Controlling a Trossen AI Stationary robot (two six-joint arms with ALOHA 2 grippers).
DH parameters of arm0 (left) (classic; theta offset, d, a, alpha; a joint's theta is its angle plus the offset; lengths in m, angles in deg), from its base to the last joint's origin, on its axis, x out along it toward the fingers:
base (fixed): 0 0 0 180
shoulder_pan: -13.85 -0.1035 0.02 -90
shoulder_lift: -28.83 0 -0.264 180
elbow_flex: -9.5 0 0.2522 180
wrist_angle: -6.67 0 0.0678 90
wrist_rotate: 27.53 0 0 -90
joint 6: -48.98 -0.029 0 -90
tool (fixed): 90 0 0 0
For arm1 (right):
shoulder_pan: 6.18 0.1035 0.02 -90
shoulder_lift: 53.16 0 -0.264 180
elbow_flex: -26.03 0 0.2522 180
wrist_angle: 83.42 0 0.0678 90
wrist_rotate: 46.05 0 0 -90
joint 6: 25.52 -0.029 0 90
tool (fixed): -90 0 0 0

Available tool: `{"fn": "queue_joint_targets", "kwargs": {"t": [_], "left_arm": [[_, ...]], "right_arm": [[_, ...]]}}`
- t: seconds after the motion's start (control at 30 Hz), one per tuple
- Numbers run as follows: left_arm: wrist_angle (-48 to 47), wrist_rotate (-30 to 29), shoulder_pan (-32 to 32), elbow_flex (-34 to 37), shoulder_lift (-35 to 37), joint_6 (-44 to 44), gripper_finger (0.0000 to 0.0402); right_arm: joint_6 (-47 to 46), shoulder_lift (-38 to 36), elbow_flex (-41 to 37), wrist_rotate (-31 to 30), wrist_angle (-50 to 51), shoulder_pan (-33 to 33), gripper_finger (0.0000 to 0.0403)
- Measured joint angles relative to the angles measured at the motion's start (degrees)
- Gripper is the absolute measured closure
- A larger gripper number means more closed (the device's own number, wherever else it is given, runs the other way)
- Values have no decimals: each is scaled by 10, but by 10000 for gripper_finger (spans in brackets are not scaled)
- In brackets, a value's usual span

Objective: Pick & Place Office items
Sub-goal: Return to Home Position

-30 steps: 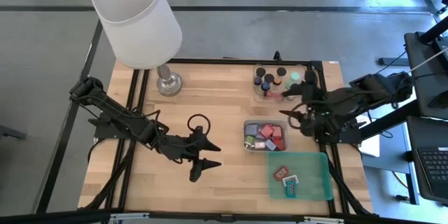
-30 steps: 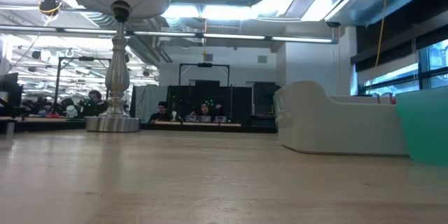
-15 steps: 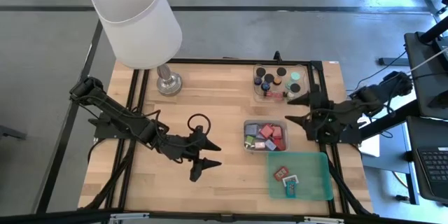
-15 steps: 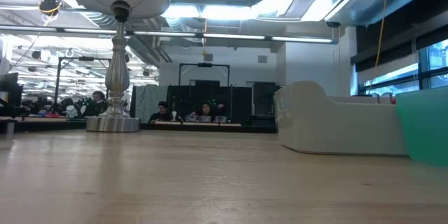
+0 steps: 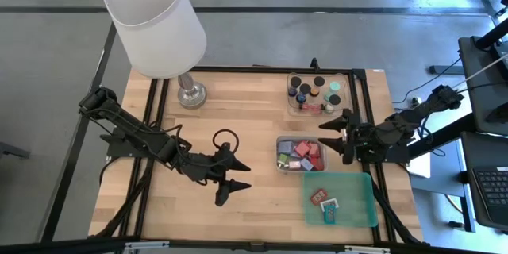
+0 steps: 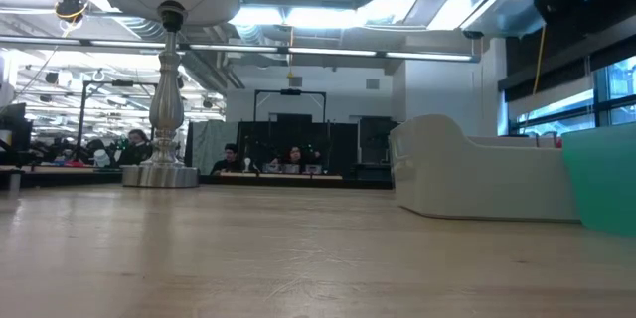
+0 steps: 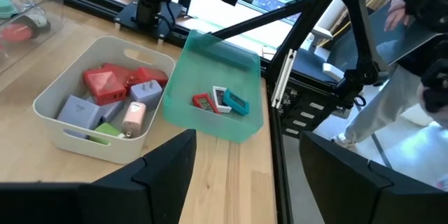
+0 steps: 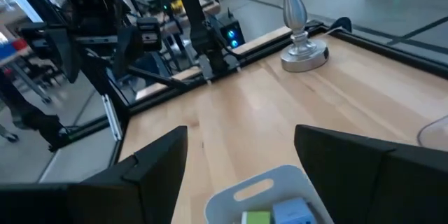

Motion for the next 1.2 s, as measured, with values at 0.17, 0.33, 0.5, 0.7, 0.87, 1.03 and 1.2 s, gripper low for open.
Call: {"fn": "queue_joint_targets", "kwargs": {"t": [0.17,0.33,0.5,0.7,0.87,1.03,1.2], "left_arm": [[0,0,0,0,0,0,151],[0,0,0,0,0,0,151],[0,0,0,0,0,0,151],[1,-6,0,0,0,-3,151],[29,-47,0,1,0,-3,151],[82,-46,0,1,12,-63,151],[36,-45,2,1,74,-74,151]], "right_arm": [[-1,-14,-63,0,-77,0,138],[-25,-15,-97,0,-105,0,138],[-47,-15,-122,0,-115,0,138],[-75,-15,-163,2,-170,0,138],[-78,-15,-199,2,-214,0,138],[-136,-15,-241,2,-241,0,138],[-151,-14,-260,2,-255,0,138]]}}
